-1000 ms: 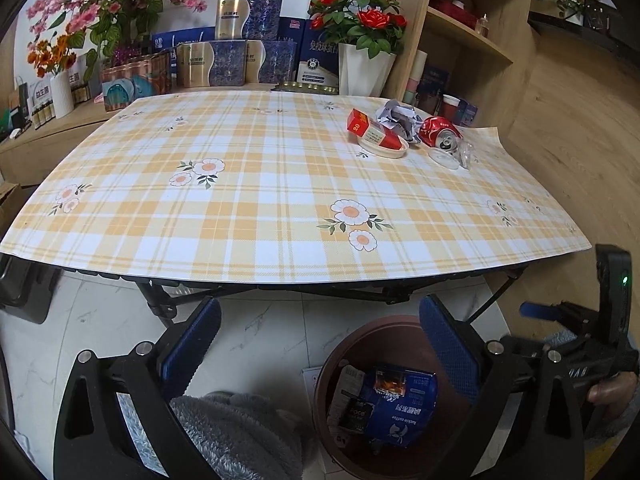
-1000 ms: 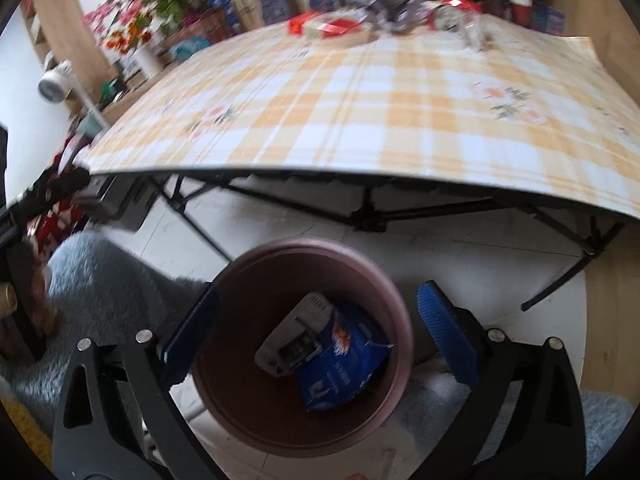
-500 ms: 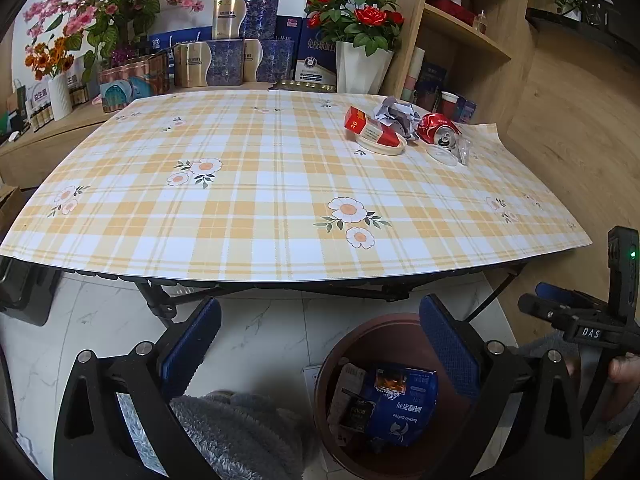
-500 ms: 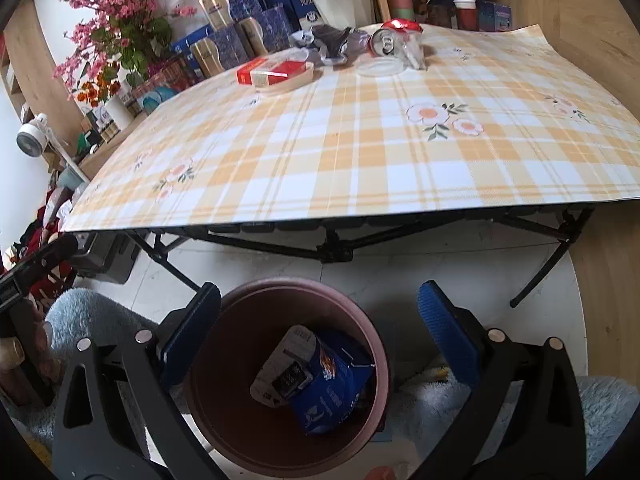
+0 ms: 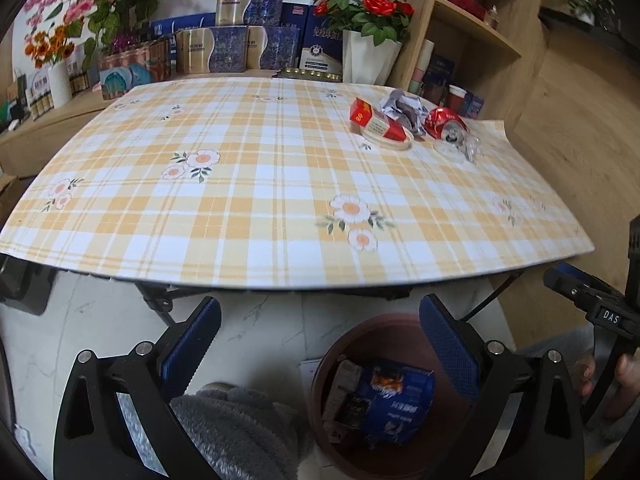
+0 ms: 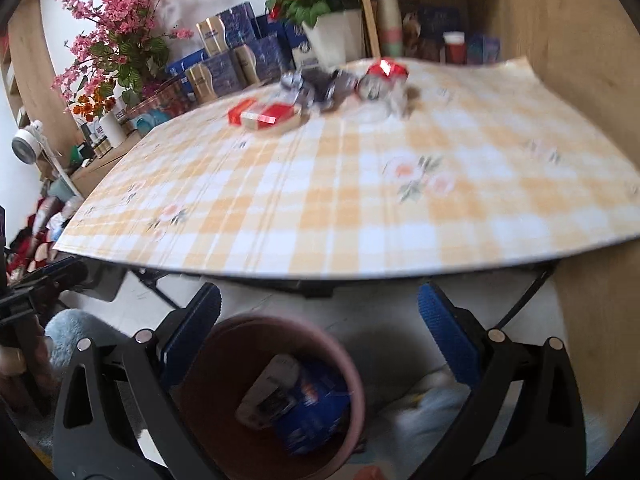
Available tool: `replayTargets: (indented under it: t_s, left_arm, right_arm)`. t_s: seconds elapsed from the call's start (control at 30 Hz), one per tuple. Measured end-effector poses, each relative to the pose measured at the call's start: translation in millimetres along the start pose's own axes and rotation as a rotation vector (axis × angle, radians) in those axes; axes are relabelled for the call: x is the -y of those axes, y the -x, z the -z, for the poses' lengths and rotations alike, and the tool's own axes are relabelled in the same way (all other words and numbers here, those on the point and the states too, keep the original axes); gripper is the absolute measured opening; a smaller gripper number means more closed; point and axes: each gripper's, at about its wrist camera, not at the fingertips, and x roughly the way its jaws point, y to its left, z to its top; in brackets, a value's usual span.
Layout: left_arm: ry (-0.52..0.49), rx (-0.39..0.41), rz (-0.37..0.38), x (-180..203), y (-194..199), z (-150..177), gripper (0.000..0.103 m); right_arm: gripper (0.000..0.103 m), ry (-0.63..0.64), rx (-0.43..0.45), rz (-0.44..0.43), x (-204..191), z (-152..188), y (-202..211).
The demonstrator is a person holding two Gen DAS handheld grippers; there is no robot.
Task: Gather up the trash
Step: 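Raise both tools back up toward the remaining trash on the table, then grasp the red Double Happiness pack with the left tool while the right grasps the clear plastic bag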
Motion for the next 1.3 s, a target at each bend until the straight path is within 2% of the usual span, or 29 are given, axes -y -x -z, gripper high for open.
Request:
replayTargets:
  t_s: [0.23, 0.37, 0.43, 0.53, 0.63, 0.7, 0.93, 1.13, 1.2, 1.23, 1.3]
  left_arm:
    - [-0.048, -0.015, 0.056, 36, -36, -79, 0.097]
    - [-0.084, -0.047, 0.076, 64, -83, -131, 0.097]
    - [-0.155, -0.076, 0.109, 82, -114, -153, 0.097]
    - [-0.269, -0.087, 0.03, 103, -152, -177, 0.097]
    - [-0.284, -0.109, 0.005, 114, -183, -197, 0.097]
    - [-0.28, -0.126, 0.007, 115, -197, -204, 0.097]
    - [-0.345, -0.145, -0.131, 124, -233, -213, 0.097]
    - [-0.377, -0.176, -0.211, 125, -254, -212, 0.097]
    - [-0.362, -0.193, -0.212, 122, -257, -212, 0.096]
    - [-0.349, -0.205, -0.187, 119, -256, -213, 0.087]
    - [-0.344, -0.198, -0.19, 118, -250, -212, 0.087]
  right_arm:
    - [0.097, -0.017, -0.011, 0.058, 30, -48, -14]
    - [0.097, -0.028, 0.003, 0.088, 45, -72, -27]
    - [0.097, -0.04, 0.02, 0.078, 52, -80, -30]
    - [0.097, -0.053, 0.027, 0.062, 58, -87, -34]
    - [0.097, -0.057, 0.029, 0.059, 66, -89, -36]
    - [0.097, -0.059, 0.029, 0.063, 69, -90, -37]
    - [0.097, -0.073, 0.035, 0.062, 81, -90, -44]
    - [0.097, -0.043, 0.027, 0.054, 76, -93, -50]
    - [0.097, -0.026, 0.027, 0.056, 74, -96, -52]
    - [0.097, -0.018, 0.026, 0.055, 73, -98, -53]
    - [0.097, -0.009, 0.028, 0.048, 73, -102, -54]
